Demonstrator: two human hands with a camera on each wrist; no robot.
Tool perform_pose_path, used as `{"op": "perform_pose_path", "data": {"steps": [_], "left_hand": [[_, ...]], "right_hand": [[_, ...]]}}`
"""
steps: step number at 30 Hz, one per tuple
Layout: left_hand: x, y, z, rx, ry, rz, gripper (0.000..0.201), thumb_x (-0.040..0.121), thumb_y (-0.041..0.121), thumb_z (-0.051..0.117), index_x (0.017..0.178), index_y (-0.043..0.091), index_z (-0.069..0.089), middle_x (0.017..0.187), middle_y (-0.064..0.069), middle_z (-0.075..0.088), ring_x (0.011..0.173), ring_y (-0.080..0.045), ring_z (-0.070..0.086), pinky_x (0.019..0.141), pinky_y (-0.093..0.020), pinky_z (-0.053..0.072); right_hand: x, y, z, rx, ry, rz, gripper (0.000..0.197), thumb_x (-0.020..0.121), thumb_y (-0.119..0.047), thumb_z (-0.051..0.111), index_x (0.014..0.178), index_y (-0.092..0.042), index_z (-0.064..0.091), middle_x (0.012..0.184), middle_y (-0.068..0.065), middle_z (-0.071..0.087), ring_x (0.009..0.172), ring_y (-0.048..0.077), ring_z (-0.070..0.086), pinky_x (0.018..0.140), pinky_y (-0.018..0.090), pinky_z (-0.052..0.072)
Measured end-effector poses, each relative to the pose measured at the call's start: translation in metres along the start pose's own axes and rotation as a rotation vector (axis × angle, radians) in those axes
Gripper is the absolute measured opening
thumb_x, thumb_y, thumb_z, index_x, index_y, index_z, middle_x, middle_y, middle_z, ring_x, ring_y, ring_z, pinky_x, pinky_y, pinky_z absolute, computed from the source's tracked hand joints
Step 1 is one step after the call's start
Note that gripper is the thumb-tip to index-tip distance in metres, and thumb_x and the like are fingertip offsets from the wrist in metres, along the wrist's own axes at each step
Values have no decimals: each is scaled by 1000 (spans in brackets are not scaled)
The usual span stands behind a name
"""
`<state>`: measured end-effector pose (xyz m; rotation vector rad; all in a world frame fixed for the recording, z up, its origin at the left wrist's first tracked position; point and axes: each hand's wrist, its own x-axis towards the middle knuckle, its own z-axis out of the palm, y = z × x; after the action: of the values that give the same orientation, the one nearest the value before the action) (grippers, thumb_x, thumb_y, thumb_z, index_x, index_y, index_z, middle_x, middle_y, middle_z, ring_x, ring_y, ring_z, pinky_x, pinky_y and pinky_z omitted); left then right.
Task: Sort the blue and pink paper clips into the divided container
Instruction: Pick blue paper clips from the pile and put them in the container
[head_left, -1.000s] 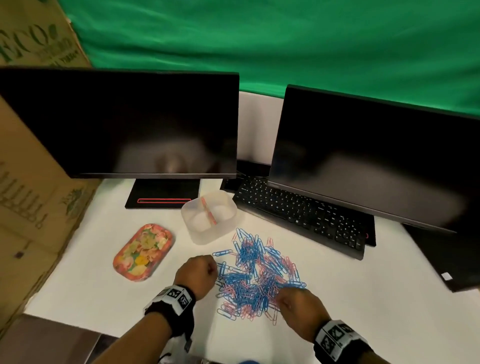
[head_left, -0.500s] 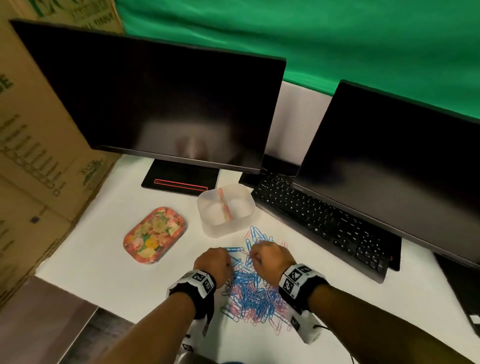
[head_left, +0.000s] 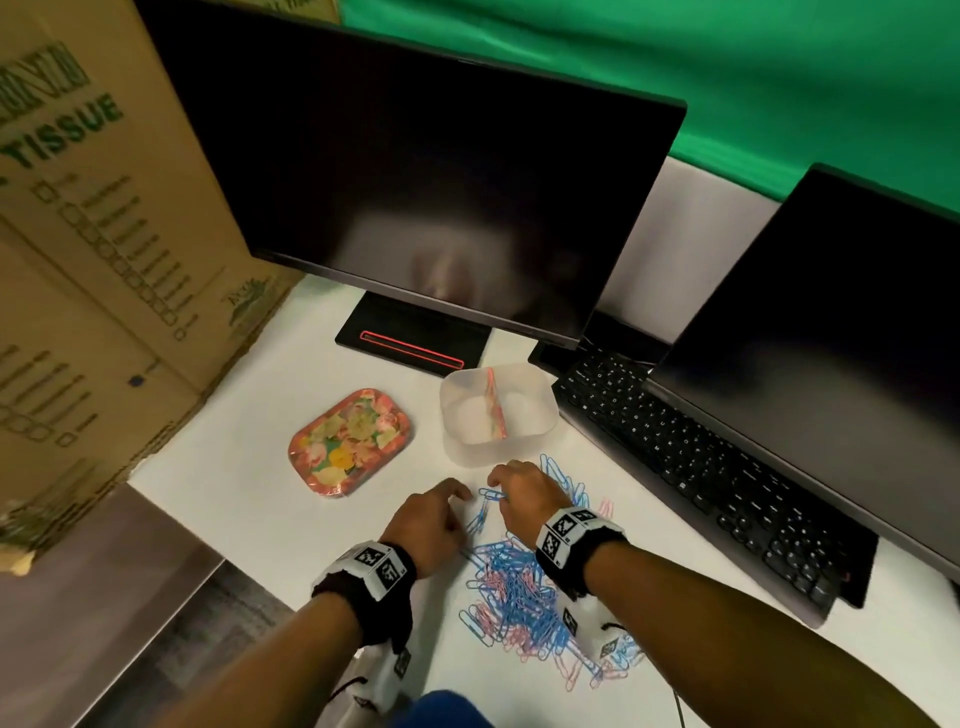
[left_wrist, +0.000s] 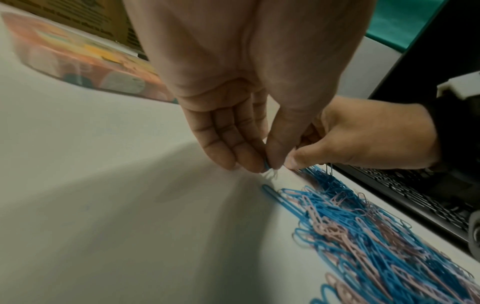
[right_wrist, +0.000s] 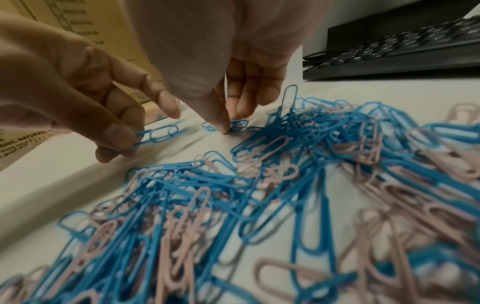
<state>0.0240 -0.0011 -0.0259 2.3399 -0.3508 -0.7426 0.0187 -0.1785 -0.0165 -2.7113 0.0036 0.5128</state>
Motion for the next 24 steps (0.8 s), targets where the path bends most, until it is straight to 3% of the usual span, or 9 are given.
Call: {"op": "perform_pose_path", "data": {"steps": [2, 3, 6, 10, 13, 18, 20, 22, 24], "left_hand": [[0, -2, 1, 40, -14, 15, 57, 77, 14, 65, 129, 30, 50, 80, 9, 68, 79, -11, 60, 74, -20, 42], [-1, -2, 1, 77, -14, 23, 55, 79, 14, 62, 131, 29, 51, 85, 7, 69, 84, -13, 61, 75, -20, 41], [-2, 0, 0, 155, 1, 41, 36, 85, 14, 50, 115, 29, 65, 100, 0, 72, 97, -22, 63, 76, -23, 41], [1, 0, -2, 239, 4, 14, 23, 80, 18, 51, 96, 25, 67, 97, 1, 70, 93, -23, 63, 74, -26, 46], [3, 0, -5, 271, 30, 12, 18, 80, 18, 52, 92, 20, 65, 98, -2, 65, 93, -25, 61, 75, -29, 46], [3, 3, -10, 126, 62, 52, 13, 81, 11, 55, 84, 21, 63, 88, -1, 68, 79, -20, 58, 67, -23, 39], [4, 1, -12, 9, 84, 53, 19, 80, 7, 57, 80, 26, 62, 80, 1, 69, 75, -20, 61, 67, -23, 42], [6, -1, -14, -75, 98, 45, 26, 81, 5, 57, 90, 27, 66, 78, 3, 70, 76, -19, 63, 71, -23, 46], [8, -2, -14, -131, 83, 26, 32, 83, 4, 54, 100, 26, 69, 78, 5, 69, 78, -17, 64, 77, -25, 48]], "right_hand": [[2, 2, 1, 25, 3, 3, 42, 88, 1, 53, 125, -17, 56, 123, 5, 56, 112, 25, 55, 94, 30, 47], [2, 3, 1, 22, -5, 2, 42, 88, 1, 53, 125, -16, 56, 124, 6, 55, 114, 25, 54, 96, 30, 47], [1, 8, 5, 4, -3, -28, 37, 87, 1, 51, 120, -13, 61, 119, 8, 56, 113, 26, 53, 95, 29, 46], [-5, 11, 6, 49, 28, -36, 26, 88, -6, 48, 108, -10, 65, 111, 9, 58, 109, 26, 52, 92, 30, 46], [-10, 13, 1, 156, 117, -65, 13, 88, -16, 53, 93, -12, 65, 100, 7, 59, 99, 22, 53, 87, 30, 47], [-23, 22, -10, 664, 207, 178, 11, 86, -7, 62, 88, -16, 67, 73, 1, 65, 64, 10, 58, 67, 23, 49], [-32, 27, -13, 922, 154, 226, 21, 88, 2, 54, 98, -15, 64, 71, 3, 63, 63, 11, 58, 61, 21, 48], [-41, 30, -19, 1141, 111, 250, 28, 90, 10, 47, 109, -7, 60, 72, 7, 59, 62, 17, 60, 56, 22, 51], [-49, 33, -24, 1295, 93, 297, 28, 90, 12, 44, 108, -2, 60, 71, 9, 56, 60, 21, 62, 54, 25, 53]]}}
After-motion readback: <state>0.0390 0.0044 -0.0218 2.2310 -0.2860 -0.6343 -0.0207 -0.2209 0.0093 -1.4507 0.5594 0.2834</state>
